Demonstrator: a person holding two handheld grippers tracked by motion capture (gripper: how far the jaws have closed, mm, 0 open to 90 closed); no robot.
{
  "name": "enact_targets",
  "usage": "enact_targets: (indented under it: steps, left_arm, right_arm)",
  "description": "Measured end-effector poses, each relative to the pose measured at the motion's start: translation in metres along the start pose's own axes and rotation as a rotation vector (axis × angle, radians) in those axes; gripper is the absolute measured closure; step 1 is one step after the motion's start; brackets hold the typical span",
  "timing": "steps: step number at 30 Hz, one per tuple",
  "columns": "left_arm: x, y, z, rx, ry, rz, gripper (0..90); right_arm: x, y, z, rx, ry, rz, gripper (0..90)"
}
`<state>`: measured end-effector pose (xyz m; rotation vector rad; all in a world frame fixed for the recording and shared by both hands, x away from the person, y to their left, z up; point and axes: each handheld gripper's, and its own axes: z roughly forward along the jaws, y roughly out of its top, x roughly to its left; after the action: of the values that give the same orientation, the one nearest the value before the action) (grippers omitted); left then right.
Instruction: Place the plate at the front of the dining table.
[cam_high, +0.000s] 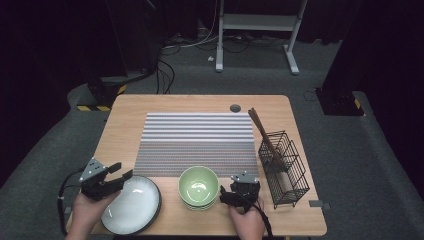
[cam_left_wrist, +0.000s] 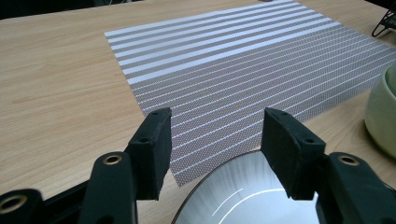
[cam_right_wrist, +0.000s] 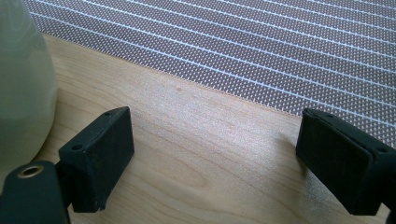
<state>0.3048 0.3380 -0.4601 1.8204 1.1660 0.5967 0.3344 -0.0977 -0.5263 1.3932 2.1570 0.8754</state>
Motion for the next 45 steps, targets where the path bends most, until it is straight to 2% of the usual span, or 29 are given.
enact_targets:
  steps: [10, 13, 30, 41, 44, 45]
  left_arm:
    - [0.002, -0.003, 0.001, 0.015, -0.015, -0.005, 43.1]
    - [0.004, -0.004, 0.0, 0.012, -0.021, -0.018, 43.1]
    - [0.005, -0.007, 0.002, 0.029, -0.022, -0.009, 41.2]
    - [0.007, -0.008, -0.001, 0.027, -0.019, -0.011, 26.8]
    - [0.007, -0.012, -0.003, 0.044, -0.004, -0.01, 24.6]
    - [0.011, -0.014, -0.004, 0.08, 0.003, -0.012, 23.0]
  right_arm:
    - [0.0, 0.0, 0.0, -0.001, -0.004, -0.001, 11.0]
    - [0.0, 0.0, 0.0, -0.002, -0.004, 0.0, 11.1]
    - [0.0, 0.0, 0.0, -0.002, -0.004, -0.003, 11.2]
    - [0.0, 0.0, 0.0, -0.001, 0.001, -0.002, 11.2]
    - [0.0, 0.0, 0.0, -0.001, 0.002, -0.003, 11.2]
    - [0.0, 0.0, 0.0, 0.0, 0.003, -0.002, 11.2]
